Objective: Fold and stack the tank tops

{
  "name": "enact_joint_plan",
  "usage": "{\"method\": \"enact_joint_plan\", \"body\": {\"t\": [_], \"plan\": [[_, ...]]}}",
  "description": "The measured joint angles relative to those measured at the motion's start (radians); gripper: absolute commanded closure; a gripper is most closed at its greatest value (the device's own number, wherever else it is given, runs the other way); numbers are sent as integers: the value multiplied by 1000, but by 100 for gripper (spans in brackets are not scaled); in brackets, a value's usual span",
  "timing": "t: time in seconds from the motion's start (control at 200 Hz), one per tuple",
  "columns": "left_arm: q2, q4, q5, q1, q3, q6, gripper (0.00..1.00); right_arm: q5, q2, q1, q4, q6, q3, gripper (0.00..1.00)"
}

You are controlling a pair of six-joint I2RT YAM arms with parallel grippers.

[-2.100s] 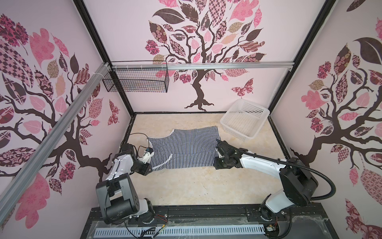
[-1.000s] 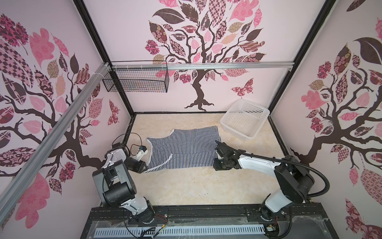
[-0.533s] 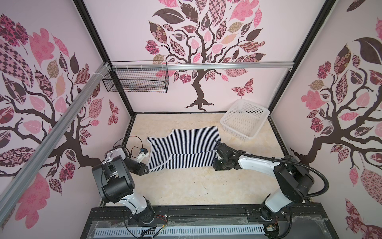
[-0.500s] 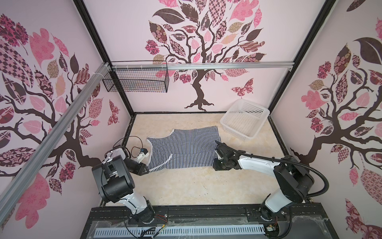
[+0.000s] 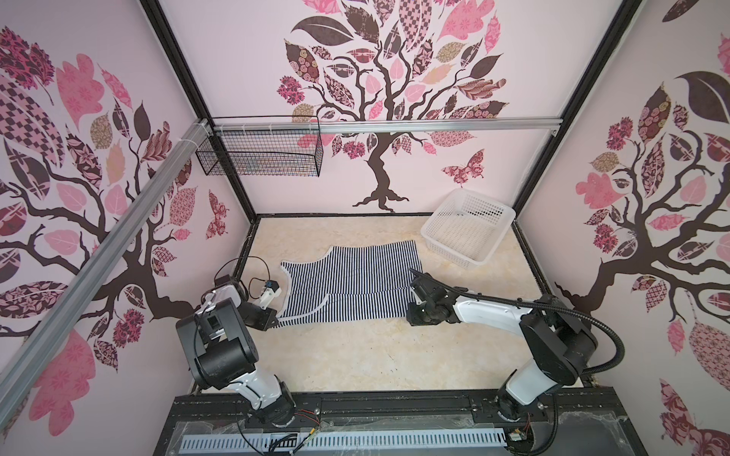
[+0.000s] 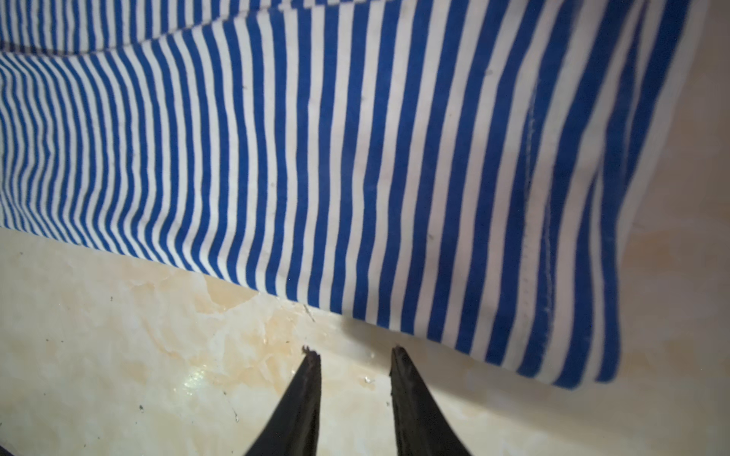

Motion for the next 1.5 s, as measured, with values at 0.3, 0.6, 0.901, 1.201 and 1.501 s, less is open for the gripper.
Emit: {"method": "enact_joint_plan", "body": {"t": [0.3,0.6,0.901,1.201,1.501], "plan": [[-4,2,10,0,31,-13,100,14,13,0,0,0,0,65],[111,3,-34,0,128,-14,82,24,14,1,1,1,0,63],[57,132,-192,-1,72,-70,72,32,3,1,-36,0,6,57],[-167,265,-282,-4,12,-170,70,34,-50,8,-111,1,66,55],[-271,220,-178,-203,-48,-195,71,23,42,31,-98,5,212,62]]}}
